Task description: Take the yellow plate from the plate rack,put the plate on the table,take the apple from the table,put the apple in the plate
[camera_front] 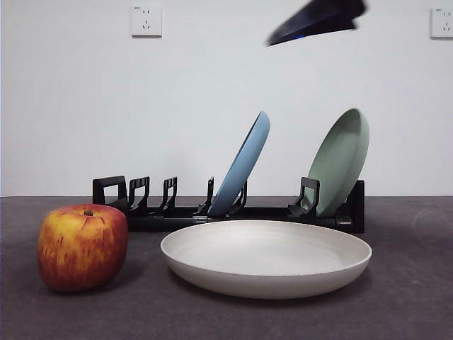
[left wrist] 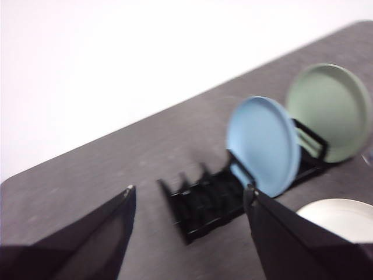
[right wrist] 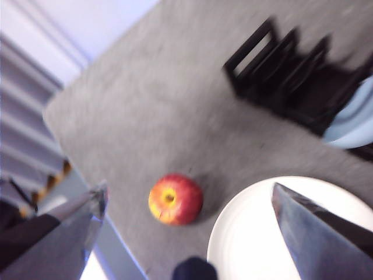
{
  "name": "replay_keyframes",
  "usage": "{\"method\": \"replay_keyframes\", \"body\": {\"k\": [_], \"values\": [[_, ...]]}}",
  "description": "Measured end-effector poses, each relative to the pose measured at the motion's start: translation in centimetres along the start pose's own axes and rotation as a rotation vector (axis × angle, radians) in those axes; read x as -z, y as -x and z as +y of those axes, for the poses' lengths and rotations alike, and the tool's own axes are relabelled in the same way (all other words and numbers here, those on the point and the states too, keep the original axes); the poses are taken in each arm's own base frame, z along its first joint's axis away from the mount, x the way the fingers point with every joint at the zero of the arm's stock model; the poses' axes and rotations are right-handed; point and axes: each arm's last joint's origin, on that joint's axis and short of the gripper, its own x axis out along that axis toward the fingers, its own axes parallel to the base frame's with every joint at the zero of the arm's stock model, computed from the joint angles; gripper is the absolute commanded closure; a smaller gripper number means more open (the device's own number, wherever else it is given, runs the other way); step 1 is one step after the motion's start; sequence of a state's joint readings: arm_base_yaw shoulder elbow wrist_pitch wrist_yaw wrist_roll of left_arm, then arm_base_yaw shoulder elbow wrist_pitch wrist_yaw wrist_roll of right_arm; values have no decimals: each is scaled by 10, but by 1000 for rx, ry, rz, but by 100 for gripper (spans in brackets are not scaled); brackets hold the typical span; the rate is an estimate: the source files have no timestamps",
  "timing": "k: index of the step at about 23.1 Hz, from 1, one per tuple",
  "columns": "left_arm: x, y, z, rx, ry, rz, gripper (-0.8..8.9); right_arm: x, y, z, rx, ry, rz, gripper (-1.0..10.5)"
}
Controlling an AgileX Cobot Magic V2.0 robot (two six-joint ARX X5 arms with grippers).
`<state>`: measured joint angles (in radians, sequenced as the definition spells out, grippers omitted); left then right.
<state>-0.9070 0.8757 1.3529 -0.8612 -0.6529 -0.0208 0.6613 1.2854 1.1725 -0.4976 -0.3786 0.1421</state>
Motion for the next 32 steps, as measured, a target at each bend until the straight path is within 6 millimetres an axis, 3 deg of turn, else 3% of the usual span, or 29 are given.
{"method": "replay_keyframes", "body": {"k": [6, 11, 15, 20, 25, 26, 29, 30, 32], "values": [[20, 39, 39, -134, 67, 1, 499, -7, -51, 28, 0, 109, 168, 416], [40, 66, 57, -147, 125, 12, 499, -5, -96, 46, 9, 201, 254, 400], [54, 72, 60, -154, 144, 92, 499, 12, -139, 55, 9, 253, 352, 400], [60, 73, 61, -164, 173, 143, 499, 48, -195, 49, 23, 296, 472, 402], [60, 73, 61, -164, 179, 142, 499, 64, -222, 41, 25, 298, 492, 421], [60, 73, 61, -164, 179, 142, 499, 65, -224, 40, 25, 298, 497, 506], [60, 73, 61, -170, 179, 141, 499, 64, -225, 42, 21, 304, 481, 901], [60, 73, 61, -182, 178, 139, 499, 63, -225, 42, 21, 305, 478, 965], [60, 73, 61, -184, 178, 138, 500, 63, -225, 42, 23, 306, 477, 962]]}}
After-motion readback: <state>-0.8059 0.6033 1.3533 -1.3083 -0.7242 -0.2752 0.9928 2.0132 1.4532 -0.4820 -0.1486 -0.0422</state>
